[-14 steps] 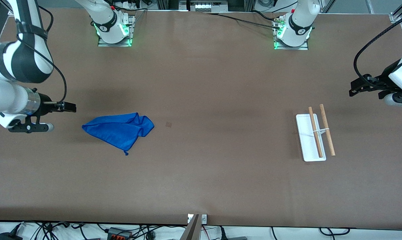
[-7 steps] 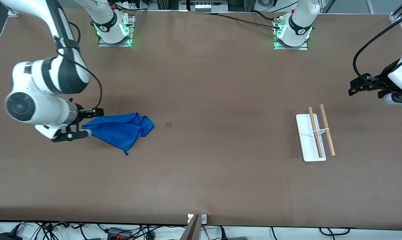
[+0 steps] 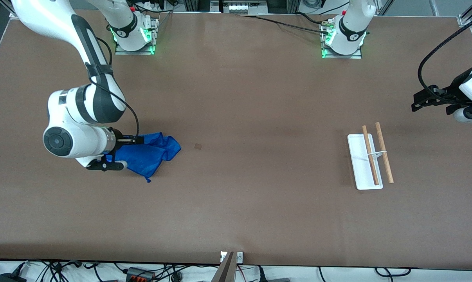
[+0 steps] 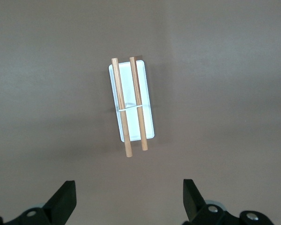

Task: Pass towel and hang on rack
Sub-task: 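Reach the right gripper down to the blue towel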

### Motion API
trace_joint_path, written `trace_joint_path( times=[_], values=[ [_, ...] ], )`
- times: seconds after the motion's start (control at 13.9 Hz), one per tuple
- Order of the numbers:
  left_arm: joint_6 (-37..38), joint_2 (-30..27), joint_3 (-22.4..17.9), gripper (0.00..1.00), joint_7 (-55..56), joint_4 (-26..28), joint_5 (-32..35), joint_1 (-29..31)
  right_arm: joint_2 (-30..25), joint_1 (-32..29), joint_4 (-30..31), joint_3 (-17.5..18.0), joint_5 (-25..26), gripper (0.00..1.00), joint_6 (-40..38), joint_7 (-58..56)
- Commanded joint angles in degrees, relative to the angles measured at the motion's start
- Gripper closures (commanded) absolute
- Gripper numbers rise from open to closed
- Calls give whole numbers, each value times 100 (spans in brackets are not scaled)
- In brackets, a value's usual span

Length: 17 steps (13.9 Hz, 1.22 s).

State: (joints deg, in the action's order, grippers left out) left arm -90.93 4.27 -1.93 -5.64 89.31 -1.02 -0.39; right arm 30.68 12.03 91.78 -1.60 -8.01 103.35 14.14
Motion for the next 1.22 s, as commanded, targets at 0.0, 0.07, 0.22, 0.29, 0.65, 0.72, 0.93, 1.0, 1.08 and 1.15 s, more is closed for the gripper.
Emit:
trace_joint_path(
  times=[0.0, 0.07, 0.22, 0.29, 0.65, 0.72, 0.93, 1.0, 1.08, 1.15],
  values=[
    [155, 82, 8, 0, -25, -203, -65, 30, 368, -25, 15, -43, -541, 0, 307, 921],
    [155, 82, 8, 0, -25, -212, -65, 4, 395, -25, 111, -43, -700, 0, 439, 1176],
    [155, 82, 8, 0, -17, -203, -65, -5, 395, -25, 357, -43, -903, 0, 659, 1494],
    [155, 82, 8, 0, -17, -203, -56, -5, 395, -34, 550, -43, -1112, 0, 799, 1512],
    [155, 82, 8, 0, -201, -212, -65, 30, 404, -87, 1043, -43, -1422, 4, 1108, 1521],
    [155, 82, 8, 0, -192, -212, -65, 30, 395, -122, 1088, -43, -1422, 15, 1082, 1521],
    [155, 82, 8, 0, -184, -212, -65, 21, 325, -166, 1158, -43, -1422, 41, 889, 1521],
    [155, 82, 8, 0, -175, -212, -65, 12, 325, -175, 1158, -43, -1422, 46, 888, 1521],
    [155, 82, 8, 0, -175, -212, -65, 4, 325, -166, 1158, -43, -1422, 46, 880, 1521],
    [155, 82, 8, 0, -175, -212, -65, 12, 325, -157, 1150, -34, -1422, 51, 879, 1521]
  ],
)
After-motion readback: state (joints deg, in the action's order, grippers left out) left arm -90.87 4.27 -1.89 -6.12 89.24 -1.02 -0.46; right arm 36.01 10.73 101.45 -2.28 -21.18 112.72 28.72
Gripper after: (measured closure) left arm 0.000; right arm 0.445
